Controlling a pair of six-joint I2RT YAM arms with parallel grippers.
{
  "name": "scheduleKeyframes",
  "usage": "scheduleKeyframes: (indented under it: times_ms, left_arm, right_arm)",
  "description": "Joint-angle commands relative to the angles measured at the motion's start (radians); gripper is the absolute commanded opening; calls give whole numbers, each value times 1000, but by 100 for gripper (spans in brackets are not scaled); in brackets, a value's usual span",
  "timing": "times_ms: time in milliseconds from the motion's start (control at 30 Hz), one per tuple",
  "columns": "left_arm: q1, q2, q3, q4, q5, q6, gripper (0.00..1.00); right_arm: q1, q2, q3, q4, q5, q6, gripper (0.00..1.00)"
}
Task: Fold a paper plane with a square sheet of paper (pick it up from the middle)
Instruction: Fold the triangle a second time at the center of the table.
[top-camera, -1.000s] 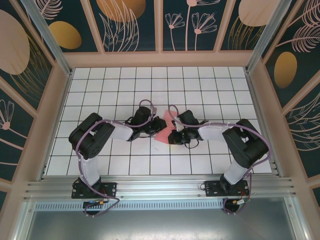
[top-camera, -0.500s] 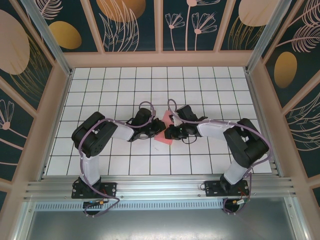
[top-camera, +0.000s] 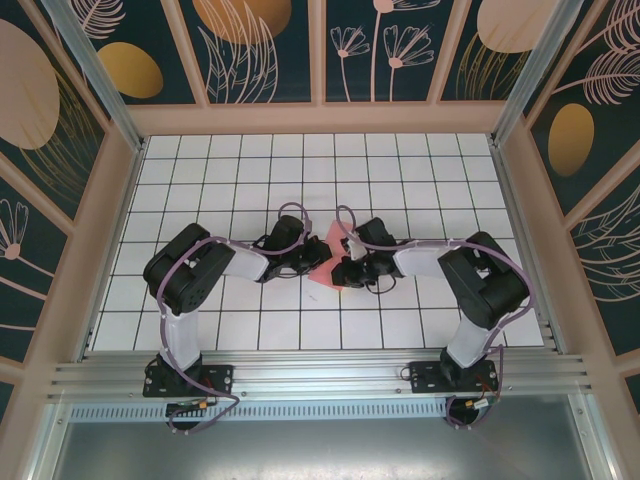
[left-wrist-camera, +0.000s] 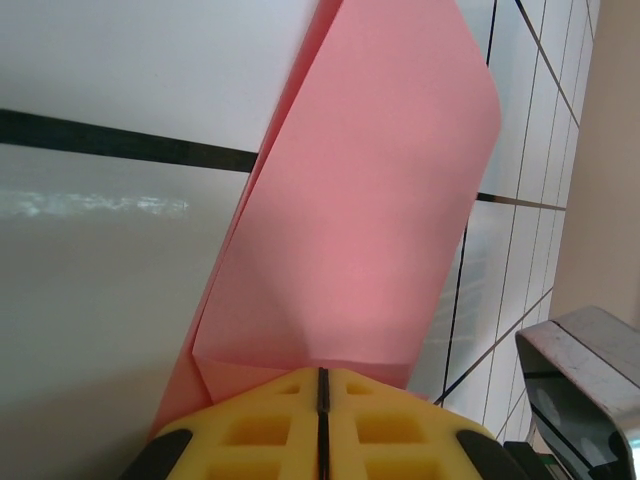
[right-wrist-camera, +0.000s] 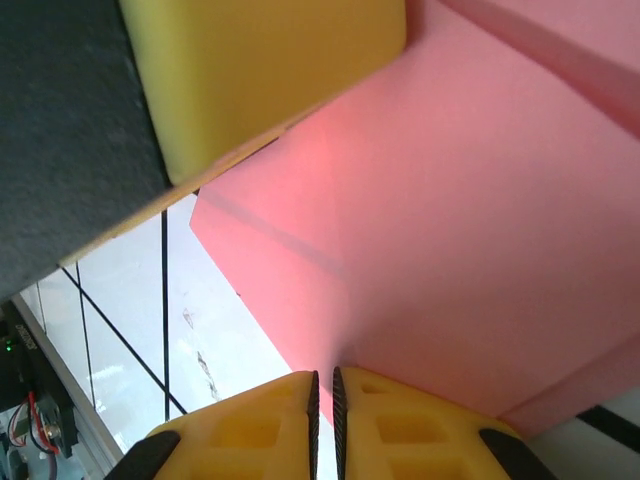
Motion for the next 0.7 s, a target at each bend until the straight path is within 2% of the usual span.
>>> scheduleKeyframes:
  times_ms: [0, 367, 667]
  left_arm:
    - [1, 44, -5, -102, -60, 32, 11]
    - [1, 46, 6, -134, -69, 45, 11]
    - [0, 38, 11, -138, -65, 49, 11]
  right_arm:
    - [-18, -18, -69, -26, -24, 18, 16]
    - [-23, -86, -116, -59, -51, -19, 16]
    - [-33, -128, -106, -124, -11, -55, 16]
